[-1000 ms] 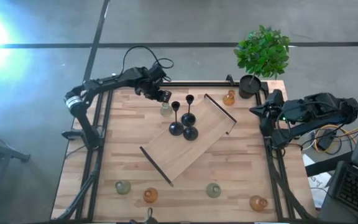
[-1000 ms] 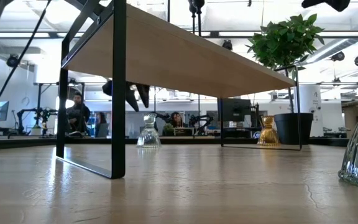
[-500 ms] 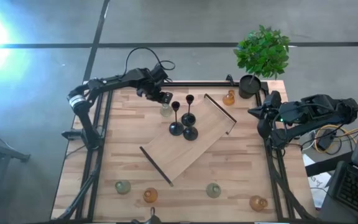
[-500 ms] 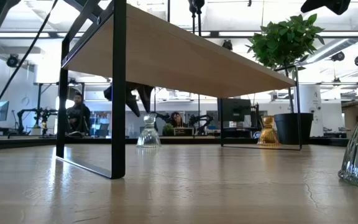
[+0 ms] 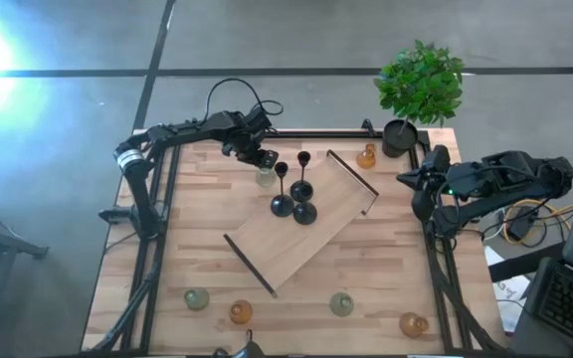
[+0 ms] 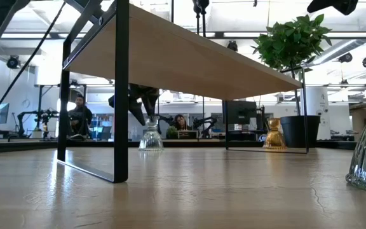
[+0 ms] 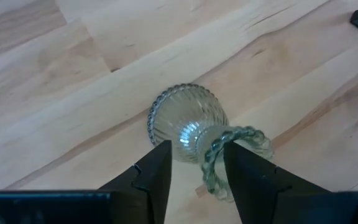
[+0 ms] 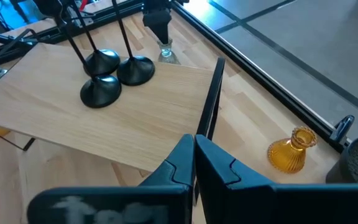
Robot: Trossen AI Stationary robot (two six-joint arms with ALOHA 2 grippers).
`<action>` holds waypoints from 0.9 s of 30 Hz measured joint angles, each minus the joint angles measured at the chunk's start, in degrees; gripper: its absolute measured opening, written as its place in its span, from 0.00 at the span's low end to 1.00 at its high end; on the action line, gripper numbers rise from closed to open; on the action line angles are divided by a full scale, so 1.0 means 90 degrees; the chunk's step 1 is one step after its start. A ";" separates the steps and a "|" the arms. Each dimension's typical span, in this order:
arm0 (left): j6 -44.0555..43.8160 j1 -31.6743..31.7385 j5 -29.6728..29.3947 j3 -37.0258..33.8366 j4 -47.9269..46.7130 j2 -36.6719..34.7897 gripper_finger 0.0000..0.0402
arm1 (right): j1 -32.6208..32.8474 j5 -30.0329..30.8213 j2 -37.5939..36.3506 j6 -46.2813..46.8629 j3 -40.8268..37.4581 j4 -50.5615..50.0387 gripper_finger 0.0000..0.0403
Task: Pick & Place candle stick holders
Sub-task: Put the top green candle holder on the shelf
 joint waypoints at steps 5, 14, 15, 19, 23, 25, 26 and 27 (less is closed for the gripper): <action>0.0088 0.0000 0.0000 0.0000 0.0015 0.0000 0.25 | 0.0000 0.0000 0.0000 0.0000 0.0000 -0.0001 0.02; 0.0483 -0.0005 0.0031 0.0000 0.0025 -0.0007 0.07 | 0.0002 0.0000 0.0000 -0.0002 0.0000 -0.0002 0.02; 0.0499 -0.0005 0.0031 0.0000 0.0025 -0.0007 0.07 | 0.0000 0.0000 0.0000 -0.0003 0.0000 -0.0002 0.02; 0.0567 -0.0005 0.0077 0.0000 0.0022 -0.0020 0.07 | 0.0002 0.0000 0.0000 -0.0039 0.0000 -0.0004 0.02; 0.0670 -0.0005 0.0202 0.0004 -0.0059 -0.0043 0.07 | 0.0000 0.0000 -0.0002 -0.0041 0.0000 -0.0005 0.02; 0.0730 -0.0005 0.0219 0.0036 -0.0195 -0.0078 0.07 | 0.0000 0.0000 -0.0002 -0.0044 0.0000 -0.0005 0.02; 0.0775 -0.0005 0.0218 0.0043 -0.0246 -0.0110 0.07 | 0.0001 -0.0001 0.0000 -0.0044 0.0000 -0.0006 0.02; 0.0803 -0.0002 0.0222 0.0050 -0.0290 -0.0145 0.07 | 0.0000 -0.0002 0.0000 -0.0044 0.0000 -0.0007 0.02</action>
